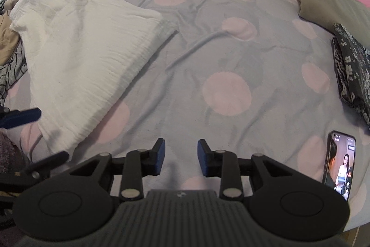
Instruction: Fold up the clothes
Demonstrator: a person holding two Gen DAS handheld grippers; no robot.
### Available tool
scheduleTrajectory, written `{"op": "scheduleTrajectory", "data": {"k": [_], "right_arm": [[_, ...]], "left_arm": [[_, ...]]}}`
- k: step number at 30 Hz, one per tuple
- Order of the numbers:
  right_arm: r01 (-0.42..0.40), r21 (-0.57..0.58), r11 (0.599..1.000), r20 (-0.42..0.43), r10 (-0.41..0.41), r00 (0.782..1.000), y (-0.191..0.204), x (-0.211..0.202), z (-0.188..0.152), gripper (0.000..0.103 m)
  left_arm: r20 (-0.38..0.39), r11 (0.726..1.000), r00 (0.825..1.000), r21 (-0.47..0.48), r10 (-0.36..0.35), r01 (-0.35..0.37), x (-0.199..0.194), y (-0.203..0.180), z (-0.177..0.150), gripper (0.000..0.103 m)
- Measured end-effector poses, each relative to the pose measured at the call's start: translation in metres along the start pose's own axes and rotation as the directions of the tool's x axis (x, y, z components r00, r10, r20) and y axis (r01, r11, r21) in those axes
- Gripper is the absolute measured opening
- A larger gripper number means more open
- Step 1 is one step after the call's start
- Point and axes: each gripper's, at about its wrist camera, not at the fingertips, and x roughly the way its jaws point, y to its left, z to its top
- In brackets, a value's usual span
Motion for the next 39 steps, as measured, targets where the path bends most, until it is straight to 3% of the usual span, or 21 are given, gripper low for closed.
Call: {"op": "scheduleTrajectory", "data": {"k": [4, 11, 15, 17, 19, 23, 28, 29, 31, 36, 39], "right_arm": [[-0.002, -0.026, 1.0, -0.011, 0.002, 1.0, 0.003, 0.007, -0.001, 0.035], [-0.021, -0.233, 0.972, 0.008, 0.024, 1.0, 0.02, 0.023, 0.015, 0.035], [0.017, -0.452, 0.892, 0.058, 0.01, 0.998, 0.033, 0.031, 0.023, 0.04], [0.073, -0.586, 0.807, 0.118, -0.004, 0.993, 0.039, 0.034, 0.023, 0.043], [0.156, -0.704, 0.693, 0.205, -0.012, 0.979, 0.043, 0.037, 0.021, 0.05], [0.329, -0.847, 0.418, 0.365, 0.006, 0.931, 0.045, 0.054, 0.014, 0.054], [0.416, -0.908, 0.049, 0.419, 0.064, 0.906, 0.051, 0.084, 0.005, 0.054], [0.437, -0.9, -0.007, 0.435, 0.075, 0.897, 0.052, 0.088, 0.005, 0.054], [0.465, -0.88, -0.093, 0.457, 0.097, 0.884, 0.054, 0.097, 0.008, 0.054], [0.524, -0.81, -0.265, 0.498, 0.162, 0.852, 0.054, 0.112, 0.015, 0.057], [0.538, -0.785, -0.308, 0.507, 0.182, 0.843, 0.055, 0.12, 0.018, 0.057]], "left_arm": [[-0.063, 0.999, 0.998, 0.036, 0.031, -0.029, 0.027, -0.004, -0.009, 0.058], [-0.15, 0.999, 0.987, 0.015, 0.048, -0.046, 0.052, 0.013, -0.015, 0.036], [-0.191, 0.999, 0.982, -0.031, 0.003, -0.009, 0.056, 0.027, -0.008, 0.027], [-0.215, 0.998, 0.976, -0.064, -0.03, 0.017, 0.057, 0.035, -0.004, 0.022], [-0.236, 0.992, 0.969, -0.114, -0.074, 0.048, 0.058, 0.044, 0.0, 0.018], [-0.26, 0.965, 0.951, -0.239, -0.166, 0.103, 0.064, 0.069, 0.002, 0.014], [-0.3, 0.94, 0.925, -0.314, -0.232, 0.134, 0.07, 0.086, 0.006, 0.013], [-0.309, 0.936, 0.92, -0.325, -0.24, 0.135, 0.07, 0.088, 0.006, 0.013], [-0.326, 0.932, 0.912, -0.337, -0.249, 0.134, 0.073, 0.089, 0.008, 0.013], [-0.347, 0.921, 0.897, -0.363, -0.273, 0.14, 0.081, 0.095, 0.01, 0.013], [-0.347, 0.916, 0.893, -0.373, -0.286, 0.148, 0.084, 0.099, 0.011, 0.013]]}}
